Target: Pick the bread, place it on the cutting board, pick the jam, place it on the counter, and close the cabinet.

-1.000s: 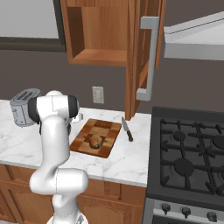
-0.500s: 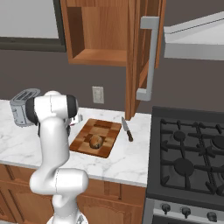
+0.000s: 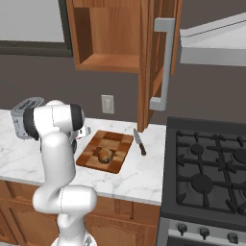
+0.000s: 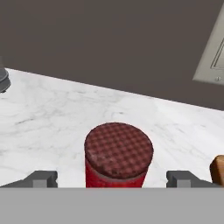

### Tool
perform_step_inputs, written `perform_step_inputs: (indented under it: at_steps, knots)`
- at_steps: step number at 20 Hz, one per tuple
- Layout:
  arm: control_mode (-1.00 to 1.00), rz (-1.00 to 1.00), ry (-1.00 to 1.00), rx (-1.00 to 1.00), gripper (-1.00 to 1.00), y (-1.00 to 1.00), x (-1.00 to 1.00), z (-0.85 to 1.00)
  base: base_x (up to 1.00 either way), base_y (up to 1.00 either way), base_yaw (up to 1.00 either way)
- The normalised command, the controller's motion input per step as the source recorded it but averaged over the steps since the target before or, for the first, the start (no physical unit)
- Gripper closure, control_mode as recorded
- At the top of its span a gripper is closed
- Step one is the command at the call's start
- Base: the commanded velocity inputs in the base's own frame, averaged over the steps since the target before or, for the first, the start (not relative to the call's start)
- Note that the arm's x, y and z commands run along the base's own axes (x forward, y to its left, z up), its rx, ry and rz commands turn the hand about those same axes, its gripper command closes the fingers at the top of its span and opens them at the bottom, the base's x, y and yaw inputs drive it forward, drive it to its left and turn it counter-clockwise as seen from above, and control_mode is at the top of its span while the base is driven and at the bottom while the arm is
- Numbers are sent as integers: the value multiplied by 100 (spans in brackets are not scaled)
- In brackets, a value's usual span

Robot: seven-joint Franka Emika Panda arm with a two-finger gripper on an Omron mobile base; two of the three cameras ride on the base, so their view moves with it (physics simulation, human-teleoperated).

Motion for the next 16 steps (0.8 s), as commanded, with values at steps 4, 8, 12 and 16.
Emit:
perform_step_inputs:
  at_steps: [4,8,12,16]
  knots:
    - [-100,0,-8,1,-100,-20,-20,0,0,0,0]
    - [-100,0,-9,3,-100,-23,-8,5,0,0,0]
    - [-100,0,-12,4,-100,-23,-9,15,0,0,0]
    - [-100,0,-9,4,-100,-21,-11,24,0,0,0]
